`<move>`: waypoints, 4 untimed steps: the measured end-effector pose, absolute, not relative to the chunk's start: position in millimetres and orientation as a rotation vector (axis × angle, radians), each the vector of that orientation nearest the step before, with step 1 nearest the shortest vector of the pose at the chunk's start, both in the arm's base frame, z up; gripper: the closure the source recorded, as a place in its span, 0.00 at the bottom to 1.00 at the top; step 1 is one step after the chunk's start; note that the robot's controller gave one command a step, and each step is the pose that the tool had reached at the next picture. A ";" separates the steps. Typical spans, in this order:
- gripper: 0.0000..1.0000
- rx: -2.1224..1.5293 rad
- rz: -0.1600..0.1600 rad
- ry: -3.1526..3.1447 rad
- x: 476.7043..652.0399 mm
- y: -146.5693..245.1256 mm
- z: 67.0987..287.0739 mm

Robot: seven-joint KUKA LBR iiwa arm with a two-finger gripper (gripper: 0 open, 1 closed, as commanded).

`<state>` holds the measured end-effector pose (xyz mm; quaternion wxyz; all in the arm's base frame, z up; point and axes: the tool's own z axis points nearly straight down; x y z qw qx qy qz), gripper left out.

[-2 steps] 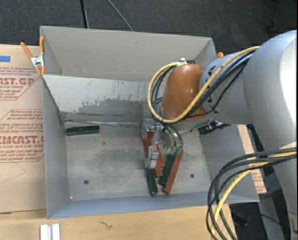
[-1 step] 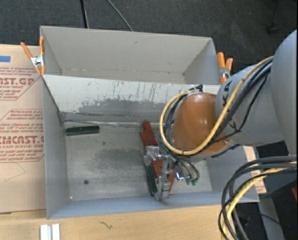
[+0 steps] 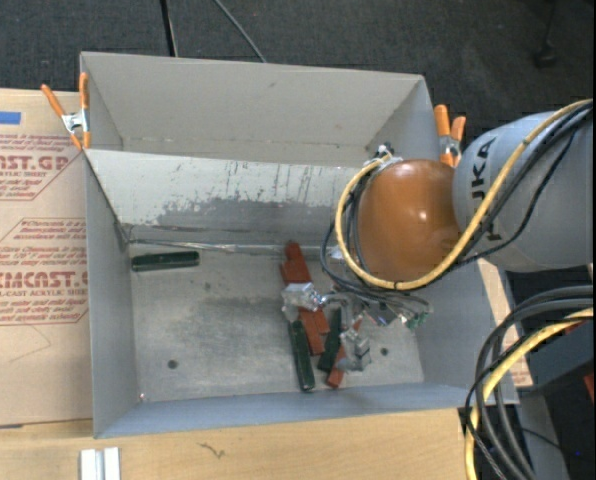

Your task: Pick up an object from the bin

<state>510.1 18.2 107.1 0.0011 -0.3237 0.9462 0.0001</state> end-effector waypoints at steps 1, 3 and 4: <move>0.00 -1.749 0.004 2.610 547.4 38.5 69.4; 1.00 -2.288 0.002 2.148 570.7 49.4 71.4; 1.00 -2.286 0.000 2.149 571.3 51.1 103.3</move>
Offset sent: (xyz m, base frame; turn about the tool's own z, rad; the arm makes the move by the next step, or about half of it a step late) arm 0.0377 0.0185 -0.0371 -0.5219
